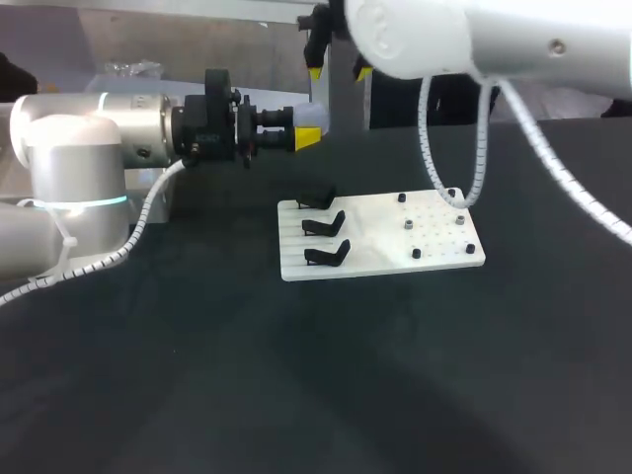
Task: Pick up each earbud case from the left stands, insert the matching earbuds, close the lid, and place the case in the box.
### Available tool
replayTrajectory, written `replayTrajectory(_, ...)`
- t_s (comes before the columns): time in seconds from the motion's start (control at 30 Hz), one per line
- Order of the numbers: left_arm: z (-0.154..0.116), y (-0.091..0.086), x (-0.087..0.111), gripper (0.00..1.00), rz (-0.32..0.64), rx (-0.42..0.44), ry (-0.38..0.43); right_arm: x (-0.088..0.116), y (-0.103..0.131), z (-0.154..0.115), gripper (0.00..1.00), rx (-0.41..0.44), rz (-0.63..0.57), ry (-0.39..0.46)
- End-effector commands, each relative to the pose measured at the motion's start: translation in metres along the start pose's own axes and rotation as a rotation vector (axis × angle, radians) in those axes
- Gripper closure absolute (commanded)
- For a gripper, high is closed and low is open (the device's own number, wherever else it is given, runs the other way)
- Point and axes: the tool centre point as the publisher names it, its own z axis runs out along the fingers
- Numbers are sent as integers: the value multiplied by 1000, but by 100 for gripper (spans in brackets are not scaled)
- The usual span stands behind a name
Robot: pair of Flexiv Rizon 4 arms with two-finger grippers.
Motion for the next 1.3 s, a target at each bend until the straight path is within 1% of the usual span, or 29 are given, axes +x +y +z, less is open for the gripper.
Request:
replayTrajectory(0.03, -22, 5, -9, 100, 24, -36, -32, 27, -21, -23, 0, -39, 33, -212)
replayTrajectory(0.07, -30, 7, -11, 100, 34, -45, -38, 31, -23, -26, 0, -48, 44, -224)
replayTrajectory(0.1, -36, 9, -14, 100, 51, -52, -24, 35, -25, -27, 0, -52, 52, -242)
replayTrajectory(0.13, -45, 13, -16, 100, 61, -67, -16, 39, -27, -29, 0, -55, 60, -245)
replayTrajectory(0.23, -75, 29, -19, 100, 85, -108, -24, 50, -35, -27, 0, -52, 95, -242)
replayTrajectory(0.3, -100, 43, -19, 100, 97, -150, 4, 58, -40, -23, 0, -52, 127, -226)
replayTrajectory(0.33, -115, 50, -21, 100, 109, -171, -14, 61, -43, -21, 0, -49, 143, -222)
replayTrajectory(0.43, -155, 69, -22, 100, 120, -254, 7, 73, -49, -16, 0, -39, 174, -199)
replayTrajectory(0.47, -168, 75, -22, 100, 119, -281, -8, 76, -50, -15, 0, -38, 181, -189)
replayTrajectory(0.5, -179, 79, -23, 100, 128, -299, 18, 79, -51, -14, 0, -35, 190, -187)
replayTrajectory(0.57, -199, 83, -24, 100, 132, -342, 23, 85, -53, -14, 0, -35, 200, -198)
replayTrajectory(0.63, -215, 88, -21, 100, 136, -366, 51, 91, -54, -16, 0, -45, 224, -222)
replayTrajectory(0.73, -239, 95, -6, 100, 103, -399, 83, 100, -54, -13, 0, -44, 245, -225)
replayTrajectory(0.77, -246, 96, 0, 100, 87, -406, 80, 103, -54, -11, 0, -47, 250, -212)
replayTrajectory(0.83, -258, 97, 11, 100, 74, -427, 104, 108, -53, -9, 0, -39, 261, -213)
replayTrajectory(0.9, -272, 100, 26, 100, 37, -457, 117, 111, -52, -9, 0, -38, 271, -205)
replayTrajectory(0.93, -276, 100, 32, 100, 29, -461, 146, 112, -52, -9, 0, -37, 276, -202)
replayTrajectory(0.97, -281, 101, 39, 100, 11, -469, 129, 113, -51, -9, 0, -35, 278, -202)
replayTrajectory(1.0, -285, 103, 47, 100, -9, -476, 147, 115, -51, -10, 0, -33, 283, -201)
replayTrajectory(1.03, -285, 103, 52, 100, -37, -481, 169, 116, -51, -10, 0, -33, 287, -196)
replayTrajectory(1.1, -289, 105, 64, 100, -54, -476, 185, 118, -50, -10, 0, -27, 288, -195)
replayTrajectory(1.13, -290, 107, 71, 100, -77, -473, 203, 118, -50, -10, 0, -26, 288, -193)
replayTrajectory(1.2, -288, 106, 79, 100, -96, -471, 219, 118, -49, -10, 0, -24, 290, -191)
replayTrajectory(1.27, -290, 107, 88, 100, -109, -479, 209, 118, -47, -10, 0, -23, 290, -189)
replayTrajectory(1.3, -289, 106, 90, 100, -116, -475, 228, 118, -46, -10, 0, -24, 290, -190)
